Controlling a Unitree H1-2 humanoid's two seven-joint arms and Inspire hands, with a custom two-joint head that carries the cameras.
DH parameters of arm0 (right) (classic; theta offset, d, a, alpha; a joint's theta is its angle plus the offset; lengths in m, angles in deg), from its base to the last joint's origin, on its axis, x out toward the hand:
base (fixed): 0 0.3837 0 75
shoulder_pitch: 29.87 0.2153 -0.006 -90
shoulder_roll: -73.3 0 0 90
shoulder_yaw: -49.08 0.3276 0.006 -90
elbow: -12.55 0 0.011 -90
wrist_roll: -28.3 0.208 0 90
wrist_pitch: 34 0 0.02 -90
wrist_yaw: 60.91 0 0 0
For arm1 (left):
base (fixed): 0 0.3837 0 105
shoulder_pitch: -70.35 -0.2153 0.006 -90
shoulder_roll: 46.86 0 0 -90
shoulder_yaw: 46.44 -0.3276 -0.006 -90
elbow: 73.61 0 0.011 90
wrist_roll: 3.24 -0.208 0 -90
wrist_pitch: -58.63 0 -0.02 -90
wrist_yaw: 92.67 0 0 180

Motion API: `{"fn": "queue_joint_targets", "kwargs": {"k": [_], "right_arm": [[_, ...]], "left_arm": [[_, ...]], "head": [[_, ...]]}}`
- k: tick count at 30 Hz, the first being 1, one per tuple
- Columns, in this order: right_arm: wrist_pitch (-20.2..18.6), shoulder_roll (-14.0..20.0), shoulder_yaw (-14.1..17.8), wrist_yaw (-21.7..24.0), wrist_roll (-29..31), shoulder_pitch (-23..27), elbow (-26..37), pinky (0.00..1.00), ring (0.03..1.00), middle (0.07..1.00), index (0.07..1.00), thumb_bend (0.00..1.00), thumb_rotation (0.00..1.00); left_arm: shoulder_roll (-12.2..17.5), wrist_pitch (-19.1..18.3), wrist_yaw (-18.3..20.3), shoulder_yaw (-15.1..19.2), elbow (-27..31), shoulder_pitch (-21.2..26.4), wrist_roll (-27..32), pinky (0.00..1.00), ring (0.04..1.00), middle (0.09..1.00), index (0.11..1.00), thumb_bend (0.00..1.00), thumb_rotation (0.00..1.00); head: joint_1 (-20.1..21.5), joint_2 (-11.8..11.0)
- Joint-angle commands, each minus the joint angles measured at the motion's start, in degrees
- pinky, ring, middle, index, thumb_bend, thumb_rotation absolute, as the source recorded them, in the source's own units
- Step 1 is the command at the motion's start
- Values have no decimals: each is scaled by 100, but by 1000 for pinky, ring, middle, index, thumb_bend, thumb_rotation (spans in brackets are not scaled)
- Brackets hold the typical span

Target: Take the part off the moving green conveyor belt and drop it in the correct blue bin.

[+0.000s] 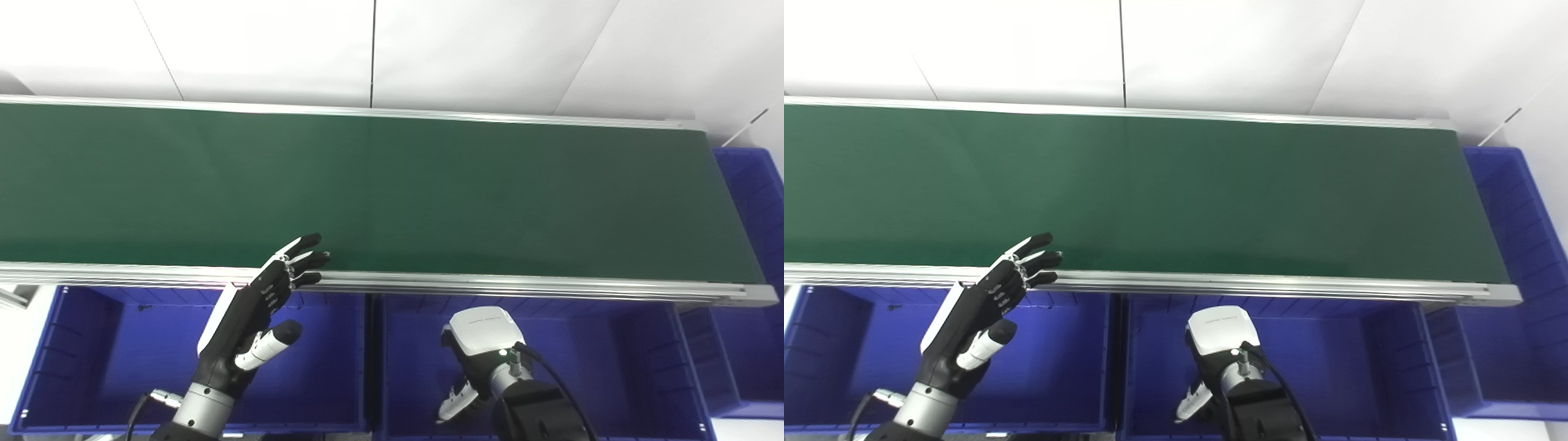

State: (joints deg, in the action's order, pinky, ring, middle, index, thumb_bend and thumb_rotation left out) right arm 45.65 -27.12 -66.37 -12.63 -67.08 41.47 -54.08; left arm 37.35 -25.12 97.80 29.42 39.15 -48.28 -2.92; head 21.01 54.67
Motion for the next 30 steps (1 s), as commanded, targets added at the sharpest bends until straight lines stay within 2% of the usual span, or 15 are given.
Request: {"fn": "queue_joint_targets", "kwargs": {"k": [1,7,8,12,14,15,16,17,18,19,20,22,23,25,30], "right_arm": [[176,-25,2,62,70,12,227,464,581,758,783,1000,529],[165,-85,38,193,353,-129,602,467,583,719,757,993,557],[137,-132,59,258,445,-177,742,472,603,736,764,941,596],[-79,-492,193,402,1237,-492,1498,434,611,736,764,888,669],[-202,-757,262,229,1833,-735,1831,422,601,718,742,871,625],[-246,-899,294,33,2201,-886,1942,429,595,705,723,859,601],[-234,-1059,337,-323,2683,-1072,2002,452,588,687,713,814,655],[-52,-1207,413,-895,3368,-1283,1933,428,541,636,670,777,565],[349,-1322,510,-1555,4197,-1477,1739,424,534,629,665,771,554],[952,-1352,602,-2199,5012,-1595,1408,437,528,620,672,747,622],[1506,-1324,665,-2672,5599,-1633,1083,425,511,604,663,707,557],[2504,-1185,763,-3338,6271,-1550,412,437,512,604,667,661,531],[2881,-1126,819,-3591,6419,-1492,126,470,542,624,679,655,526],[3506,-996,918,-4095,6455,-1358,-421,558,650,714,742,655,647],[3727,-398,504,-5583,5795,-1037,-1227,639,776,852,849,626,828]], "left_arm": [[-12,124,11,-1,139,-40,-24,803,849,815,868,847,793],[-60,139,-5,-49,140,-128,-64,814,854,818,867,849,784],[-71,147,-6,-59,136,-141,-67,815,855,821,864,843,775],[-68,241,29,-88,63,-183,-18,818,857,827,861,836,760],[-57,309,40,-101,5,-196,-31,816,857,828,862,832,758],[-55,323,47,-110,-29,-198,-32,816,858,830,862,832,757],[-58,331,45,-117,-54,-200,-43,819,860,831,862,837,751],[-64,367,43,-123,-106,-190,-58,816,858,830,861,836,748],[-68,397,46,-131,-153,-176,-68,815,858,830,860,835,747],[-74,441,48,-141,-225,-157,-84,807,853,831,859,831,745],[-80,480,52,-151,-295,-138,-92,805,852,833,859,830,746],[-82,553,70,-178,-416,-104,-100,799,849,835,860,826,743],[-89,577,71,-193,-453,-94,-114,796,846,834,859,822,739],[-104,633,68,-214,-564,-69,-148,785,838,821,851,836,728],[-91,782,75,-254,-850,-34,-189,791,829,808,840,845,710]], "head": [[-17,-26],[-243,-103],[-258,-109],[-406,-210],[-484,-278],[-542,-331],[-542,-331],[-603,-388],[-630,-416],[-714,-505],[-759,-555],[-846,-652],[-846,-652],[-943,-771],[-1124,-1025]]}}
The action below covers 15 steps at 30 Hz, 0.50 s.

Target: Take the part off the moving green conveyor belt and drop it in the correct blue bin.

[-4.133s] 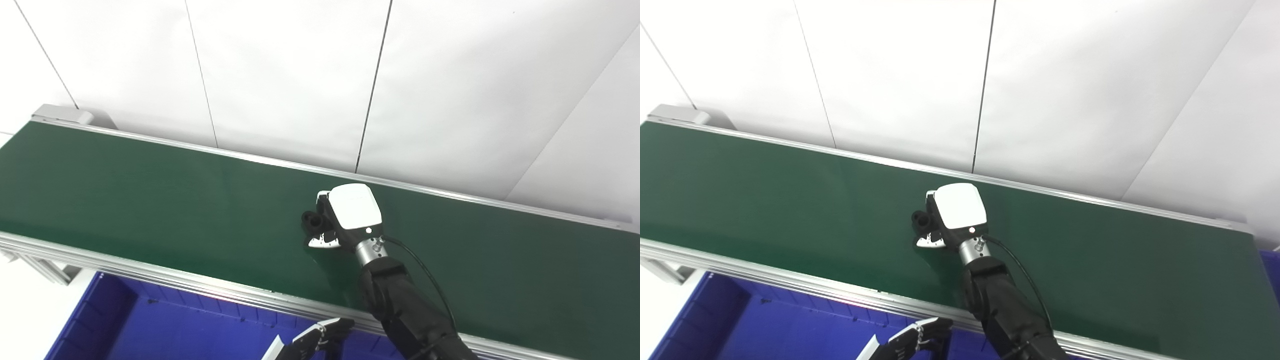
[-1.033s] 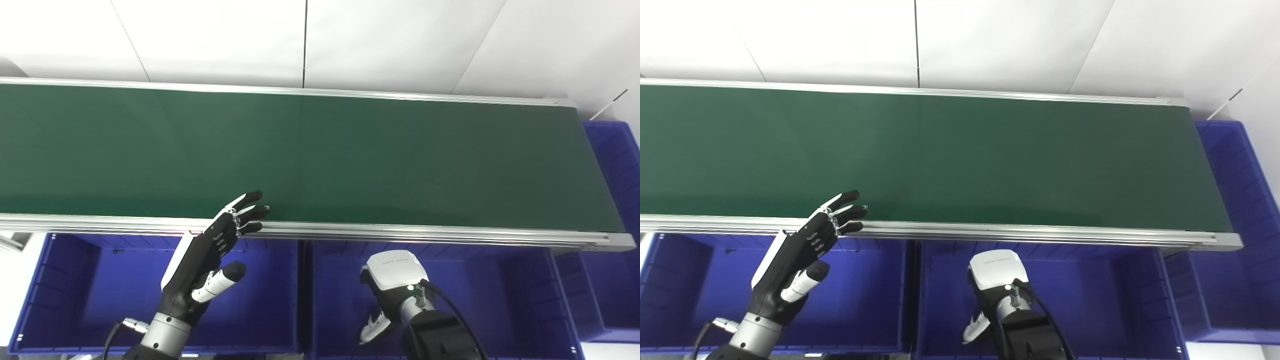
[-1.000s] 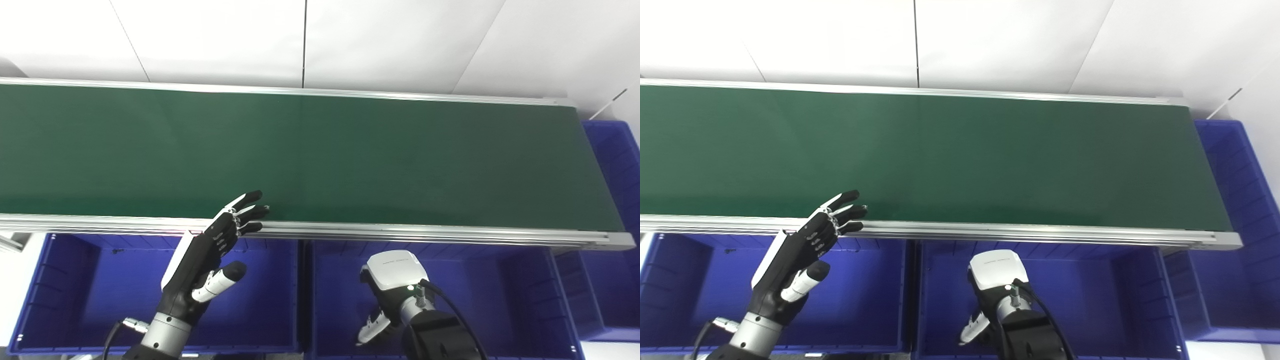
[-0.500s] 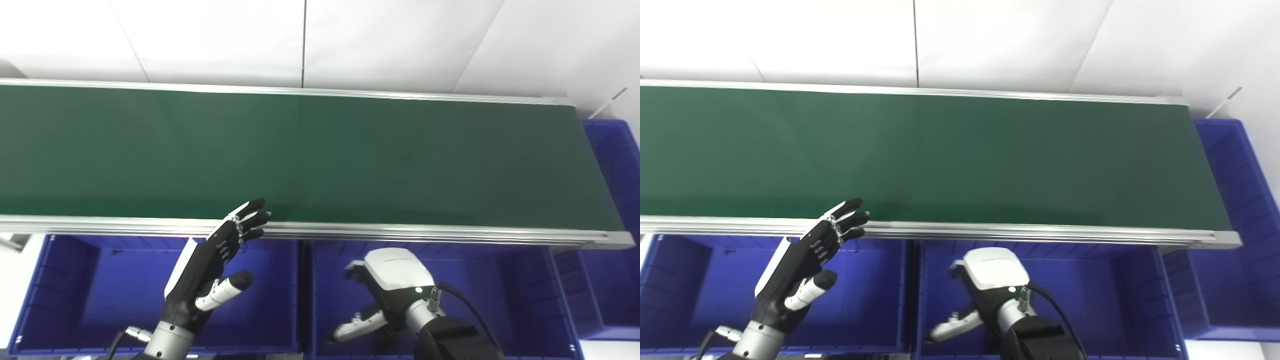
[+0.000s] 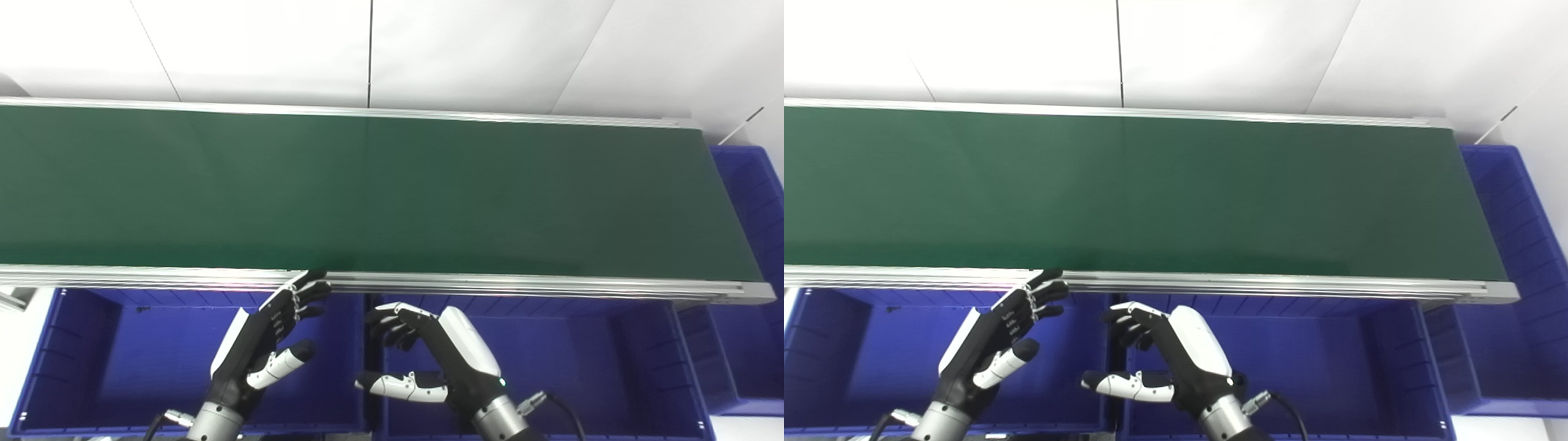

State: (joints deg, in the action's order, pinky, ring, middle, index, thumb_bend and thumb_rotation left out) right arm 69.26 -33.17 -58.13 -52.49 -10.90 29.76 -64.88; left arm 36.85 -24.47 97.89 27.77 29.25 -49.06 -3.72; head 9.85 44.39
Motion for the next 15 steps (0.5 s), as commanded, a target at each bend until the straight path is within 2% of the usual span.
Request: {"fn": "queue_joint_targets", "kwargs": {"k": [1,3,6,9,15], "right_arm": [[1367,258,-409,-1828,81,172,-255,665,803,872,864,624,851],[1367,330,-559,-2209,-86,230,-424,729,861,908,890,612,893],[1366,432,-770,-2706,-231,306,-599,758,890,929,901,620,938],[1365,557,-986,-3101,-263,382,-672,804,922,957,916,633,982],[1361,630,-1188,-3253,-176,424,-661,819,934,974,946,661,1000]], "left_arm": [[-39,704,67,-99,118,42,-103,793,827,807,837,849,706],[-32,701,64,-115,66,44,-89,802,824,806,829,857,691],[-17,735,45,-140,4,54,-108,802,822,803,824,866,686],[-3,768,42,-160,13,53,-143,798,818,801,819,869,676],[38,612,59,-159,279,-4,-120,801,827,808,829,862,680]], "head": [[-16,-5],[-50,-52],[-71,-80],[-34,8],[190,248]]}}
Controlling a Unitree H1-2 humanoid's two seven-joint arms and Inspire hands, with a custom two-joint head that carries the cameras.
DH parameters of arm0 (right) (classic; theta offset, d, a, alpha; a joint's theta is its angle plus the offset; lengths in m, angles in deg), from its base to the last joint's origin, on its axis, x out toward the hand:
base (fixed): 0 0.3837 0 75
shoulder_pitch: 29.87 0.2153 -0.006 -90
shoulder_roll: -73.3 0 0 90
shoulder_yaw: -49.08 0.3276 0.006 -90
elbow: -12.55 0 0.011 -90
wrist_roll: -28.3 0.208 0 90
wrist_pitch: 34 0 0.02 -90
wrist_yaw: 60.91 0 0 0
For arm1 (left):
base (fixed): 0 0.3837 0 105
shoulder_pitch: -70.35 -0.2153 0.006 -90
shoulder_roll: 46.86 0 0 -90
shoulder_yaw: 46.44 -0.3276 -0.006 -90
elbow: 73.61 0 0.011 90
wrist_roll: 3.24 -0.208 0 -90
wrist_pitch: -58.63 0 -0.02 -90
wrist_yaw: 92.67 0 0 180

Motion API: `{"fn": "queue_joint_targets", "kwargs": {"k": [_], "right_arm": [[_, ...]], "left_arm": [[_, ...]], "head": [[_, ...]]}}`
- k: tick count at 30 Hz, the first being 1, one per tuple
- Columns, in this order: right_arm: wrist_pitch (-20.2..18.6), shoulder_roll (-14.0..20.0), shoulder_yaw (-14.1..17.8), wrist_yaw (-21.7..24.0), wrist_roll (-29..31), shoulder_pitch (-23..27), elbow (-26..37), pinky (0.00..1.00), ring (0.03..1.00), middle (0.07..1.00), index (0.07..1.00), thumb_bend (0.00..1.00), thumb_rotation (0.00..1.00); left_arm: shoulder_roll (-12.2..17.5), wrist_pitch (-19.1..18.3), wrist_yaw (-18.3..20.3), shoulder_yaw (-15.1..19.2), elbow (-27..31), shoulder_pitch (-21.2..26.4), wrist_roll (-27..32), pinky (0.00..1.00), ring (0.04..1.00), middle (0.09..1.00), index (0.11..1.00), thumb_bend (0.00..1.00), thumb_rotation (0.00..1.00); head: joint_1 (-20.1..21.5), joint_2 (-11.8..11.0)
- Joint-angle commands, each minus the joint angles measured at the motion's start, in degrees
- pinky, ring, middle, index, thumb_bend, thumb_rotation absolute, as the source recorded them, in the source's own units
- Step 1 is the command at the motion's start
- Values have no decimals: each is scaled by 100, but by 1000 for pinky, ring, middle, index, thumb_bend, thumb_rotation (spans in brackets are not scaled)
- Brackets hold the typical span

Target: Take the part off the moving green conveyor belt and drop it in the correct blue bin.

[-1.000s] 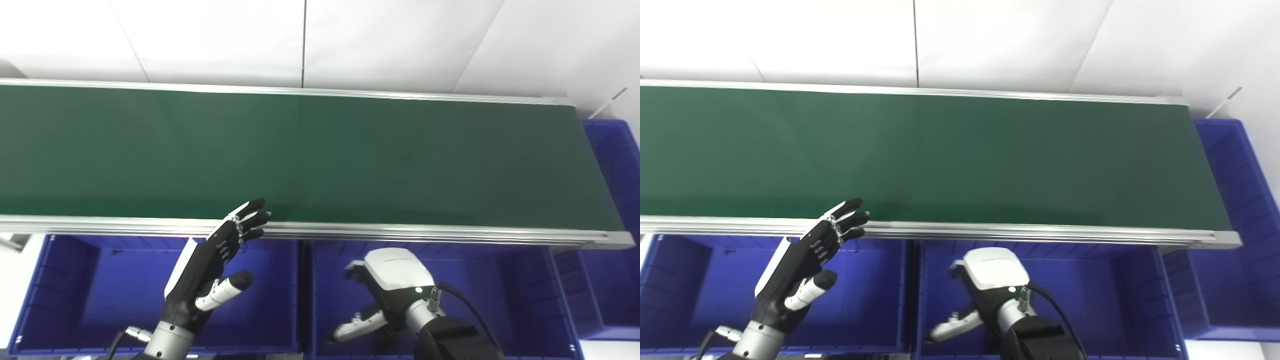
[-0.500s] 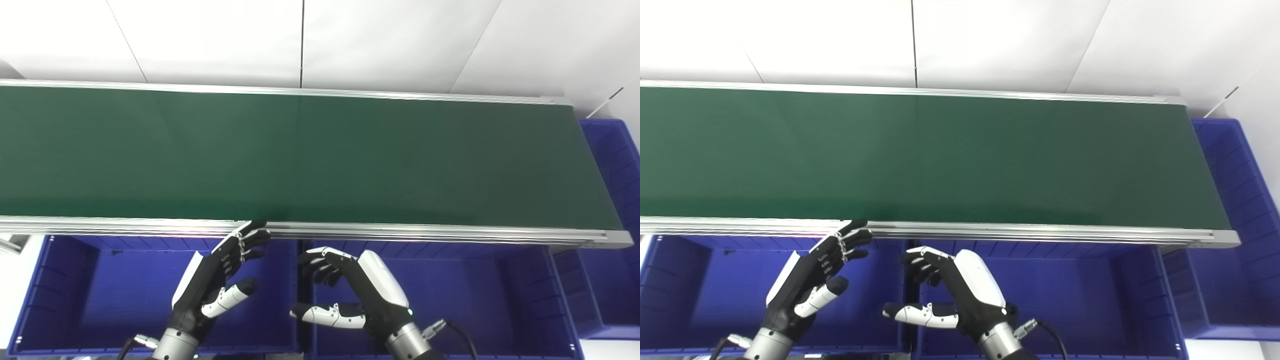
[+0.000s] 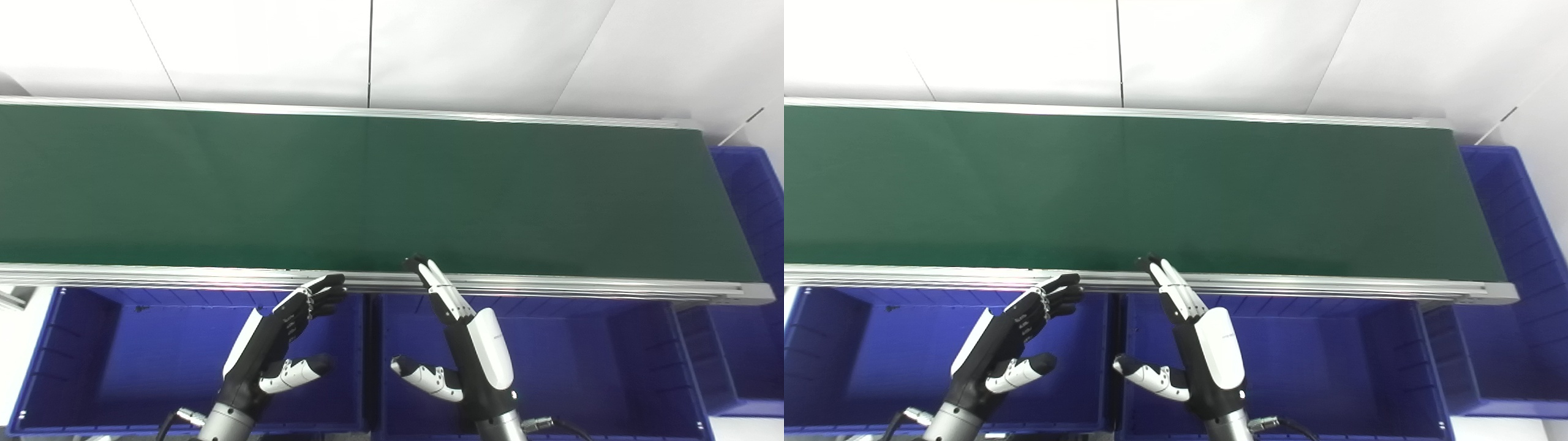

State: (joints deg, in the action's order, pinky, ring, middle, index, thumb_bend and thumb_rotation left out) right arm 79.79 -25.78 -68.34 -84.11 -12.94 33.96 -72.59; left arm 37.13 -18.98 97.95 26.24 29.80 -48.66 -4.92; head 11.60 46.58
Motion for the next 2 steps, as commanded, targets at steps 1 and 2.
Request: {"fn": "queue_joint_targets", "kwargs": {"k": [1,2], "right_arm": [[305,-114,-179,-80,49,8,121,815,930,974,948,660,1000],[305,-113,-194,-76,74,19,124,812,929,975,951,661,1000]], "left_arm": [[18,48,56,-7,266,-56,12,804,831,810,832,860,682],[29,51,64,-10,288,-64,27,811,836,814,835,856,685]], "head": [[42,67],[58,103]]}}
